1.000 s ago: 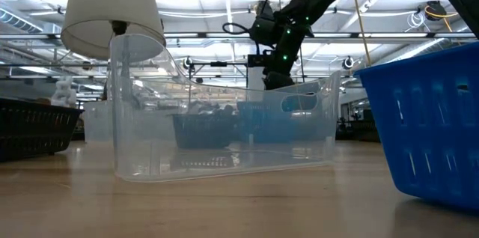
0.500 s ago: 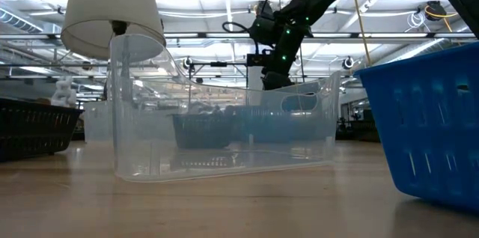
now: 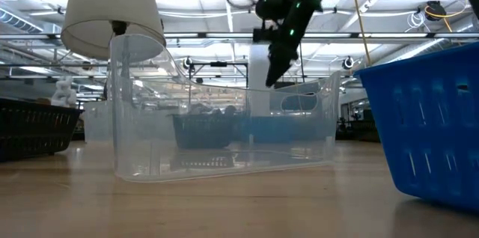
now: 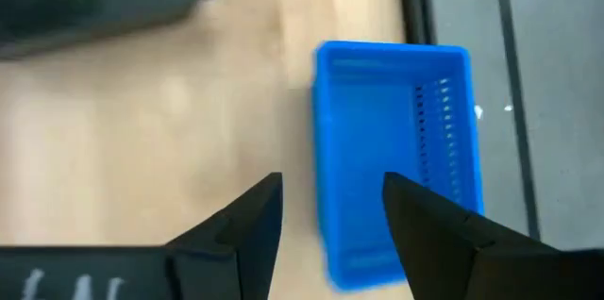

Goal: Stack baskets by color
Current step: Adjust the top black bin

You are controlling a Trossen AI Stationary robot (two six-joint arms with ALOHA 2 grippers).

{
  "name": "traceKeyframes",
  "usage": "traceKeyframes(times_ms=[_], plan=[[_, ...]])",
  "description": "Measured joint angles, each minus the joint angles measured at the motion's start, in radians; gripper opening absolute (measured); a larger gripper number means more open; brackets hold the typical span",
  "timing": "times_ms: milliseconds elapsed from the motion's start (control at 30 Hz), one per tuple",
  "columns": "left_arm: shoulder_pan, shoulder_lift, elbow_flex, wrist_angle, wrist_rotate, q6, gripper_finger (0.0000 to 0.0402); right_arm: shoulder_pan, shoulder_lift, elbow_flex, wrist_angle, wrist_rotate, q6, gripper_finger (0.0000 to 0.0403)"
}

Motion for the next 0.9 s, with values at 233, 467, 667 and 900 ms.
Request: traceKeyframes(times_ms=[233,467,667,900], plan=[[0.0,0.0,0.0,-0.009,-0.002,-0.003,0.0017,0.134,-0.219,-0.071,-0.095,-0.025,0.172,0.018],[0.005,0.038,0.001,-0.041,-0.064,0.03,0.0017,0.333,-0.523,-0.343,0.029,-0.022,0.316,0.018],[0.056,0.136,0.0,-0.069,-0.07,0.091,0.0023,0.489,-0.747,-0.558,0.128,0.024,0.454,0.018],[0.141,0.241,0.0,-0.163,-0.07,0.024,0.0112,0.628,-0.896,-0.8,0.305,0.05,0.499,0.018]])
